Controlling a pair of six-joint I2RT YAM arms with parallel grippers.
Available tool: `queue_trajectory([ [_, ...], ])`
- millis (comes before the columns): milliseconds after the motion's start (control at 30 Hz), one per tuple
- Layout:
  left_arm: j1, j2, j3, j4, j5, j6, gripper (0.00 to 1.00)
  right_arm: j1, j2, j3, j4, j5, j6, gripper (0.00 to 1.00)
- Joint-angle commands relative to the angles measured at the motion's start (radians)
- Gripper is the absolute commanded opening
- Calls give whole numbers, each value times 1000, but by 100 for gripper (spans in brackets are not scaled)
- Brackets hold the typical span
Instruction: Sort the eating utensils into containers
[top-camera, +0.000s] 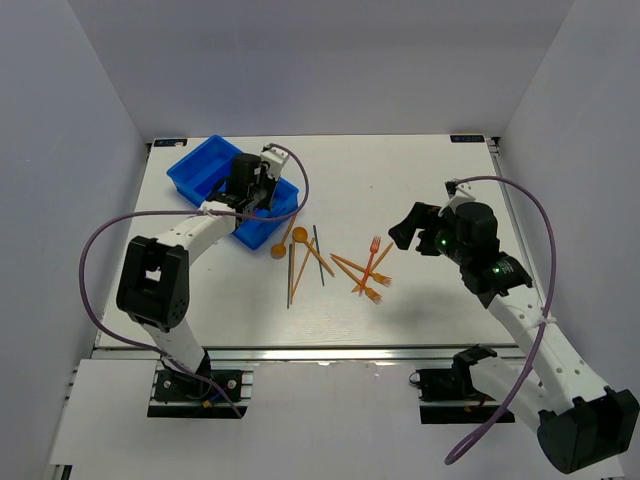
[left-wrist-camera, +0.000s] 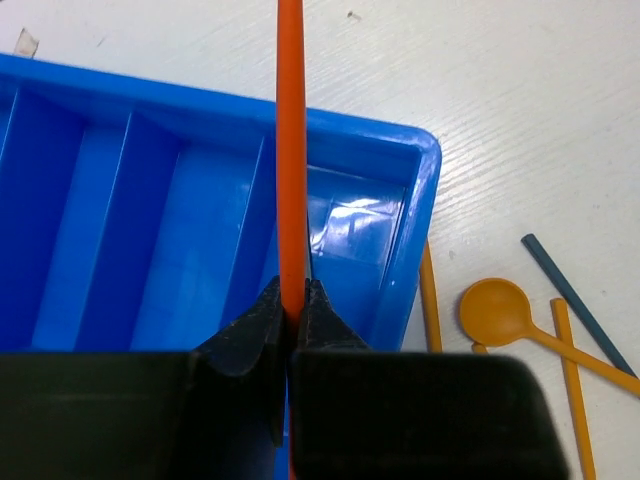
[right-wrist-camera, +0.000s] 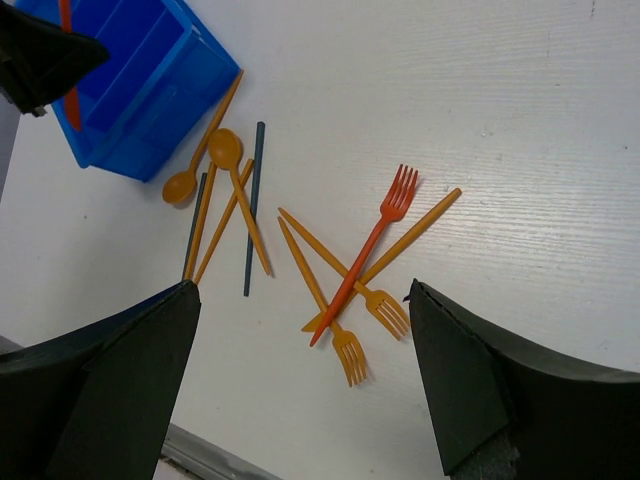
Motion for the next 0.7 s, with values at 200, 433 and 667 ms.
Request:
queue_trajectory([
  [200,28,-34,-68,182,65,16,0,0,-71,-5,27,-40,-38,89],
  [433,33,-40,-120,191,61,-12,0,0,-58,-1,42,-49,-21,89],
  [667,34,-72,-142,173,66,-33,19,0,-51,1,39,-57,-16,89],
])
